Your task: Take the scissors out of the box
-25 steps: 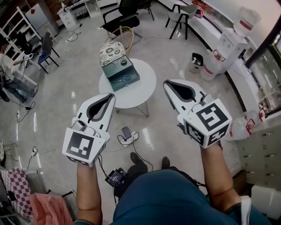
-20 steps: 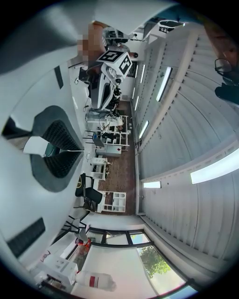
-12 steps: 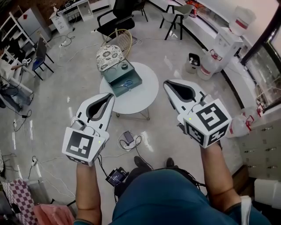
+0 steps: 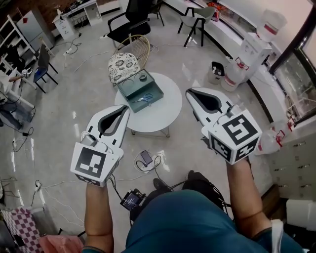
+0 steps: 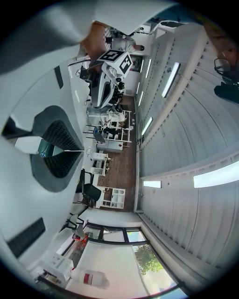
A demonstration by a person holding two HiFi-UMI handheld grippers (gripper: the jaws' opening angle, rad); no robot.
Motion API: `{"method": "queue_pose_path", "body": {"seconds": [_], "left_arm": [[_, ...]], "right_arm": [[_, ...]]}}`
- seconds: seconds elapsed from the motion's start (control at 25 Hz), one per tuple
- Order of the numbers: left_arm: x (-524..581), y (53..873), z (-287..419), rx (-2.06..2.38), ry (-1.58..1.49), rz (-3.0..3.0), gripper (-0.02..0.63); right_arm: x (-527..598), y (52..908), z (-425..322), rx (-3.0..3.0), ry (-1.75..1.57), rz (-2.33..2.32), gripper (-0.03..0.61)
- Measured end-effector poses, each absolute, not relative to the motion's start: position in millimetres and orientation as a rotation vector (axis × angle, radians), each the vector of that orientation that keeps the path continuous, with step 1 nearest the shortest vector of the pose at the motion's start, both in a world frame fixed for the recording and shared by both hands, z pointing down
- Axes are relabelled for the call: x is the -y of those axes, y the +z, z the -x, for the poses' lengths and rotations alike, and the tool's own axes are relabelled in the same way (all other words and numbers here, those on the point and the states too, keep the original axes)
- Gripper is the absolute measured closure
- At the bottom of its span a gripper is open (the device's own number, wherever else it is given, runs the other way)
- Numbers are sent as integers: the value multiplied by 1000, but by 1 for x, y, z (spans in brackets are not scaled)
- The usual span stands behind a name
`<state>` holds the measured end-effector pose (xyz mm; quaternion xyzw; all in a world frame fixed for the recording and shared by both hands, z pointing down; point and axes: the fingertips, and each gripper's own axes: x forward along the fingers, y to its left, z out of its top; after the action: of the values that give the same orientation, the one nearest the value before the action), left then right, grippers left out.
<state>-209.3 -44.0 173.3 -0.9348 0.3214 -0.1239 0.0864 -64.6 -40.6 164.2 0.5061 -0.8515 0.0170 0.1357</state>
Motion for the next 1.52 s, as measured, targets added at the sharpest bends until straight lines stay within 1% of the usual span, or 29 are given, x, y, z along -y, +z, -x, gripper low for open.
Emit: {"method": "queue_pose_path", "body": {"seconds": [0.28, 0.6, 0.96, 1.52], "left_arm": [[74, 182, 234, -1052, -396, 2767, 594], [133, 196, 248, -1189, -514, 2688, 594], [204, 237, 221, -1223, -654, 2698, 594], [285, 314, 185, -1166, -870, 2738, 592]], "right_arm": [[83, 170, 80, 2506, 24, -1377, 540], [163, 183, 92, 2595, 19, -1212, 540], [254, 211, 76, 2637, 54, -1089, 540], [336, 272, 36, 2633, 178, -1066, 540]]}}
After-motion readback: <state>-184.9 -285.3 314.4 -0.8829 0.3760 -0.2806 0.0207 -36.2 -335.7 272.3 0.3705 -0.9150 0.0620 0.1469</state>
